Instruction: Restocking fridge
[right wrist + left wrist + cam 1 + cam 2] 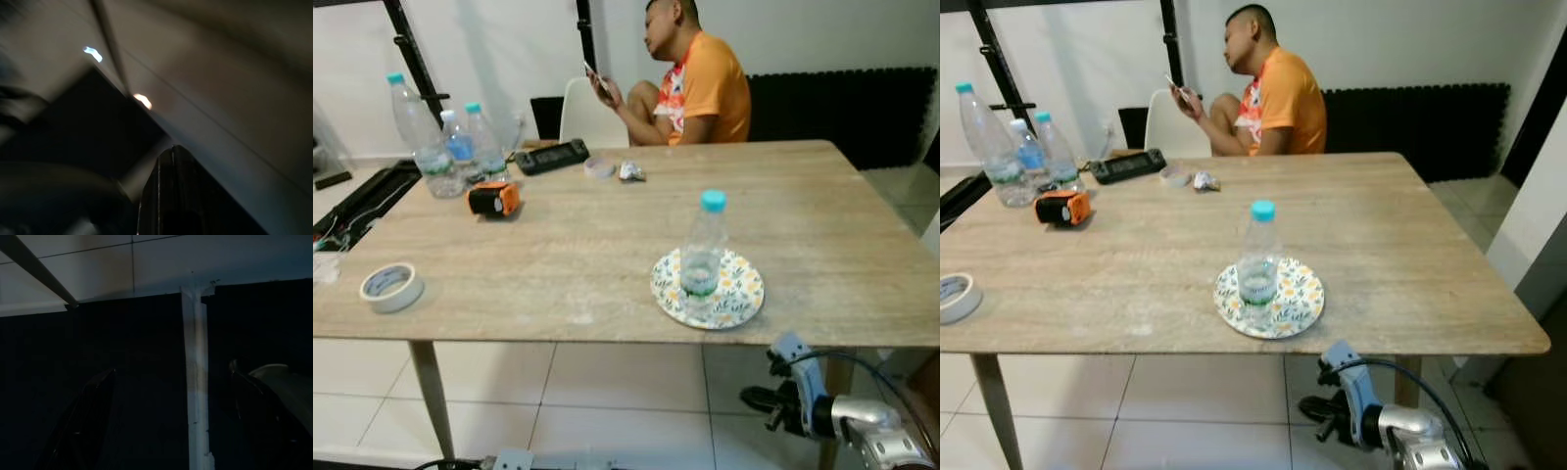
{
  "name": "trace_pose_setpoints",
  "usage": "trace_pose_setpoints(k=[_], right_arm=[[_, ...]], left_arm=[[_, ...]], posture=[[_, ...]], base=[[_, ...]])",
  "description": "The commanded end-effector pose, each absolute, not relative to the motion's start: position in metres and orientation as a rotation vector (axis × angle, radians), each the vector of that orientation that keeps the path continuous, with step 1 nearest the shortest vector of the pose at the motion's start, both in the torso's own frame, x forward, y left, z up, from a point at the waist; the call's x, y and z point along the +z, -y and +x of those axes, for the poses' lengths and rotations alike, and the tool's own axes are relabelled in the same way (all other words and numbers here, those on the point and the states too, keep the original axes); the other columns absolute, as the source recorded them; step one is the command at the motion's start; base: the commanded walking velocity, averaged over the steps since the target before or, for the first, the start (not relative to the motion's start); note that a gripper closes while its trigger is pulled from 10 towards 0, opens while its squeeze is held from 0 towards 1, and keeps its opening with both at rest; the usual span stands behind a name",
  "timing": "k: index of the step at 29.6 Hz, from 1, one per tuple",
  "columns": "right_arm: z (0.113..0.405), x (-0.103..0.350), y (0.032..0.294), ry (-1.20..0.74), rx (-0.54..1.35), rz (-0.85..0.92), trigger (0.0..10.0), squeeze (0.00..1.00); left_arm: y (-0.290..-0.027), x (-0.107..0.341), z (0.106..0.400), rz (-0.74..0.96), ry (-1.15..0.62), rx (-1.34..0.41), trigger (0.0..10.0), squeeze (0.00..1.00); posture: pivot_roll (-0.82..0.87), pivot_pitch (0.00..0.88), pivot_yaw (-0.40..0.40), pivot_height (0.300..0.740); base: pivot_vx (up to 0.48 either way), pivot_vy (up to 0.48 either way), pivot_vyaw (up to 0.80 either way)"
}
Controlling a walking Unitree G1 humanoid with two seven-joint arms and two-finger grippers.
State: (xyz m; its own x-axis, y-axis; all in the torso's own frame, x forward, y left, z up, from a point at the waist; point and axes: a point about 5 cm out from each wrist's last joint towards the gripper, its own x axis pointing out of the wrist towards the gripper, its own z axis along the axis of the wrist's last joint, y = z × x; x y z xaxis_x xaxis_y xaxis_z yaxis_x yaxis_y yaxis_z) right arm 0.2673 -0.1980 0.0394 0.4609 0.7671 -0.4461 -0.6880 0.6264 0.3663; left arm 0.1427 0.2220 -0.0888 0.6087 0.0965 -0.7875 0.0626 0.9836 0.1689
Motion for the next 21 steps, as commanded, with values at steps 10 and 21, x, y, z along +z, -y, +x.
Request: trace_pose_setpoints(k=[10, 21], right_arm=[[0.310, 0.132, 0.172, -0.182, 0.966, 0.357, 10.0, 0.00], [0.326, 0.179, 0.180, -0.001, 0.879, 0.493, 10.0, 1.00]], left_arm=[[-0.231, -0.087, 0.138, 0.243, -0.887, -0.024, 10.0, 0.00], [-0.225, -0.084, 0.143, 0.245, -0.831, -0.044, 10.0, 0.00]], posture=[[-0.14, 0.033, 0.030, 0.740], [-0.13, 0.026, 0.027, 0.740]], base=[[0.000, 0.000, 0.00], [0.000, 0.000, 0.00]])
